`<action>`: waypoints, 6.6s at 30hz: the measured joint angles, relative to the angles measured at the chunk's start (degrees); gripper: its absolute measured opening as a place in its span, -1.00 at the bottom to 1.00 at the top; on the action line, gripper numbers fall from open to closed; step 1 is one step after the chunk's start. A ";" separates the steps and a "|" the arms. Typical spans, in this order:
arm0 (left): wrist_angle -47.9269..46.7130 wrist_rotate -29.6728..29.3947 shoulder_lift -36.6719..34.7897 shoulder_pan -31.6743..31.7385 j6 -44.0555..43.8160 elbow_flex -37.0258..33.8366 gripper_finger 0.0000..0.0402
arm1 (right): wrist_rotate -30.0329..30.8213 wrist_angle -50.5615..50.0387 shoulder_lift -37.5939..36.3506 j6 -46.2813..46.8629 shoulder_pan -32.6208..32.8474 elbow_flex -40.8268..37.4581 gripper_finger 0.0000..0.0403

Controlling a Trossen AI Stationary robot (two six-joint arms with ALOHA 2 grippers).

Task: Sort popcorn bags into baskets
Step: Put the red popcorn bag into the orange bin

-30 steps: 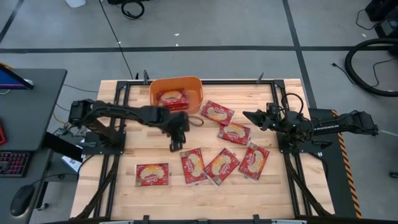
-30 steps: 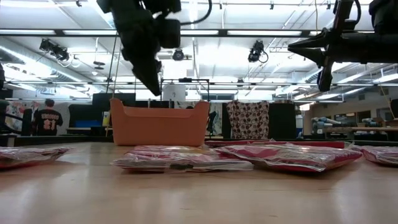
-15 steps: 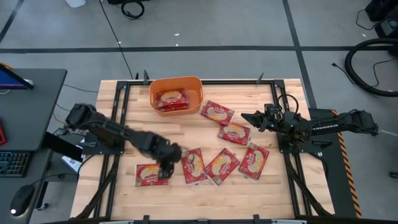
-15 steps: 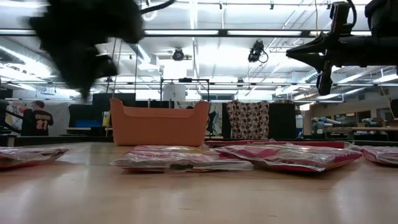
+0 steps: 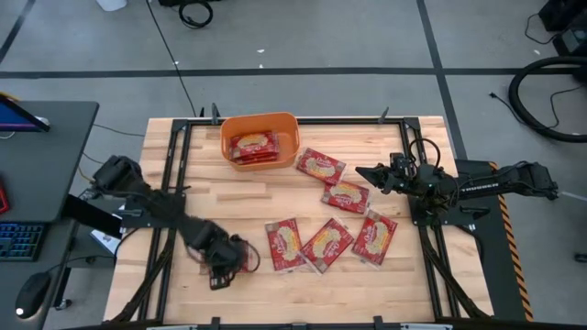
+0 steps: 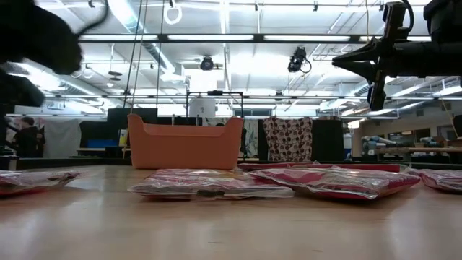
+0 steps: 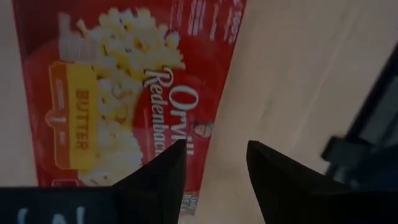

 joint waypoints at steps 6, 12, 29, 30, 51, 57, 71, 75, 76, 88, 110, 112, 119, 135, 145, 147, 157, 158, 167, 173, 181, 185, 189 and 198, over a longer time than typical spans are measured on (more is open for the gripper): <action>-0.18 -9.43 0.02 -9.56 -8.14 0.00 -0.14 | 0.02 0.00 0.00 -0.46 -0.25 0.00 -0.86; -0.85 -9.51 0.17 -13.07 -17.02 0.00 -0.12 | 0.04 0.00 0.00 -0.44 -1.05 0.00 -0.86; -10.79 -24.00 6.65 -15.31 -10.01 12.10 -0.35 | 0.17 -0.36 0.00 -0.89 -1.58 0.00 -0.86; -11.30 -23.08 7.68 -15.27 -10.03 11.98 -0.32 | 0.17 -0.39 0.00 -0.90 -1.58 0.00 -0.86; -14.71 -20.57 16.53 -14.24 -8.77 12.03 -0.13 | 0.63 -0.46 0.00 -0.18 -1.56 0.00 -0.86; -15.16 -20.46 17.84 -14.20 -8.58 12.27 -0.30 | 0.63 -0.44 0.00 0.32 -1.58 0.00 -0.86; -19.41 -21.86 13.90 -13.15 -8.66 13.86 -0.96 | 0.63 -0.51 0.00 0.42 -1.58 0.00 -0.86; -23.76 -25.32 7.45 -10.43 -8.48 13.88 -0.98 | 0.61 -0.87 0.00 -0.02 -1.58 0.00 -0.86; -25.47 -26.77 5.59 -9.35 -8.47 13.90 -0.98 | 0.62 -0.88 0.00 -0.41 -1.57 0.00 -0.86; -29.28 -43.34 -9.67 13.48 16.42 19.51 -0.99 | 4.79 -0.81 0.90 0.42 -1.56 0.00 -0.86; -8.63 -36.92 2.90 56.20 73.56 23.34 -0.99 | 13.29 0.52 0.90 -3.02 -1.62 0.00 -0.86; -8.62 -36.60 5.99 57.72 74.18 23.33 -0.99 | 13.29 0.52 0.90 -3.02 -1.62 0.00 -0.86; -10.13 -38.00 13.66 62.46 69.68 23.28 -0.78 | 12.30 0.59 0.90 -2.75 -1.62 0.00 -0.86; -10.00 -1.85 2.64 51.70 57.11 23.37 -0.26 | -3.94 -33.67 4.61 -6.44 -1.62 13.94 -0.87; -9.08 -4.77 2.80 41.15 44.87 23.37 -0.25 | -9.21 -58.98 17.10 -21.58 -1.62 28.30 -0.74; -9.02 -4.99 2.80 39.52 41.92 23.37 -0.25 | -10.90 -61.94 19.84 -24.48 -1.37 30.52 -0.64; -9.25 -11.01 2.80 34.46 30.31 23.37 -0.25 | -6.07 -68.25 32.19 -36.72 10.02 35.26 -0.34; -9.80 -11.07 2.79 34.29 29.62 23.37 -0.25 | -5.04 -68.12 33.07 -36.85 11.15 35.26 -0.33; -22.06 -13.02 2.69 34.24 27.73 27.93 -0.25 | 5.63 -64.26 42.02 -38.25 17.85 35.26 -0.29; -26.58 -16.77 2.57 34.29 29.47 34.41 -0.25 | 10.12 -58.68 48.08 -40.06 17.97 35.26 -0.29; -29.78 -20.10 2.55 34.29 31.95 40.26 -0.25 | 11.72 -57.78 54.47 -37.59 18.12 35.26 -0.29; -29.63 -20.51 2.55 34.31 32.00 41.33 -0.25 | 13.94 -57.74 55.99 -37.51 18.22 35.45 -0.30; -29.69 -20.51 2.58 34.03 32.04 41.33 -0.25 | 15.72 -57.70 55.76 -37.58 18.20 35.38 -0.40; -25.91 -20.61 2.75 32.34 35.46 41.18 -0.25 | 15.55 -59.00 55.35 -39.01 17.68 35.32 -0.96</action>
